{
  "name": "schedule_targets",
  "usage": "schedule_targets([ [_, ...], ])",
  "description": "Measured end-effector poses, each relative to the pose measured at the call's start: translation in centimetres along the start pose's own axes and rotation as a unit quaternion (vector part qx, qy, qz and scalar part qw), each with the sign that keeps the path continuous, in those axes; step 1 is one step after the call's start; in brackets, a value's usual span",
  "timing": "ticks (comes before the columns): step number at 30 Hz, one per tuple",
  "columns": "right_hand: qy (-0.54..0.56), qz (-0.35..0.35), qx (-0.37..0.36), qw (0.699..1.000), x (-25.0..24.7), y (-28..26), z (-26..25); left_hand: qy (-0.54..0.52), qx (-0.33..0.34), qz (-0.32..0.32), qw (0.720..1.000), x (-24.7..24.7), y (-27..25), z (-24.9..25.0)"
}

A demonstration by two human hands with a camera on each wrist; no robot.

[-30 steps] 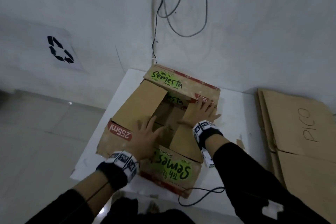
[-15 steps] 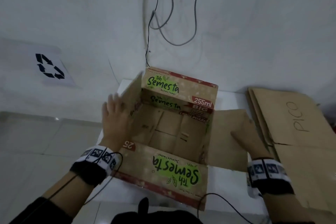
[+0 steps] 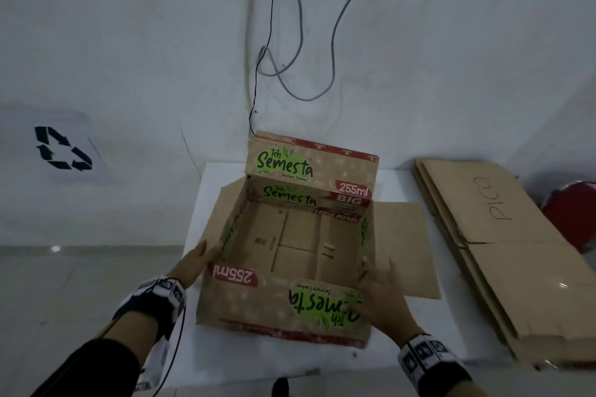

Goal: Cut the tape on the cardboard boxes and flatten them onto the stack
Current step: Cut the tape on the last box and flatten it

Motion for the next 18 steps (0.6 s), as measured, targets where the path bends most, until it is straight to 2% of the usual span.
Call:
schedule_targets([
  [1, -0.003, 0.008, 0.003, 1.0, -0.6, 0.1, -0.3, -0.018, 0.006, 0.074, 0.997, -1.3, -0.3, -0.1],
  [2, 0.005, 0.033, 0.007, 0.999, -1.4, 0.0, -0.9, -0.024, 0.034, 0.161, 0.986, -3.0, -0.5, -0.2],
  [3, 0.036, 0.058, 0.016, 0.998, -2.5, -0.3, -1.8, -0.036, 0.029, 0.234, 0.971, -4.8, -1.4, -0.4],
  [6, 0.172, 0.097, 0.059, 0.979, -6.2, -1.1, -4.2, -0.136, -0.064, 0.36, 0.921, -8.3, -4.9, -1.1],
  [7, 0.202, 0.09, 0.067, 0.973, -7.5, -1.5, -5.3, -0.174, -0.093, 0.363, 0.911, -8.5, -5.9, -1.0],
  [8, 0.234, 0.082, 0.073, 0.966, -8.0, -1.4, -5.9, -0.205, -0.119, 0.339, 0.91, -7.6, -5.7, -1.6],
  [9, 0.273, 0.08, 0.081, 0.955, -8.9, -1.5, -6.5, -0.227, -0.156, 0.284, 0.918, -6.6, -5.4, -1.9],
  [11, 0.374, 0.093, 0.112, 0.916, -9.7, -1.1, -6.6, -0.284, -0.181, 0.165, 0.927, -3.7, -4.7, -1.5],
  [13, 0.489, 0.095, 0.119, 0.859, -9.7, -1.0, -7.0, -0.38, -0.202, 0.022, 0.902, 0.0, -5.5, 0.6],
  [14, 0.547, 0.084, 0.126, 0.823, -9.5, -0.9, -7.2, -0.407, -0.206, -0.028, 0.89, 1.5, -6.0, 1.8],
  [16, 0.626, 0.054, 0.141, 0.765, -9.1, -1.4, -7.9, -0.43, -0.203, -0.098, 0.874, 4.0, -7.1, 4.3],
  [18, 0.653, 0.051, 0.16, 0.739, -9.0, -1.6, -8.0, -0.44, -0.182, -0.143, 0.868, 5.5, -7.6, 6.0],
])
Point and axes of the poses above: each hand's wrist, its own y-axis towards the middle knuckle, its own x-axis out of the palm, z = x × y, the point moved 8 cm from there along y, towards the middle knuckle, and after that the axes turned 1 degree about z, right-handed, at the moved point
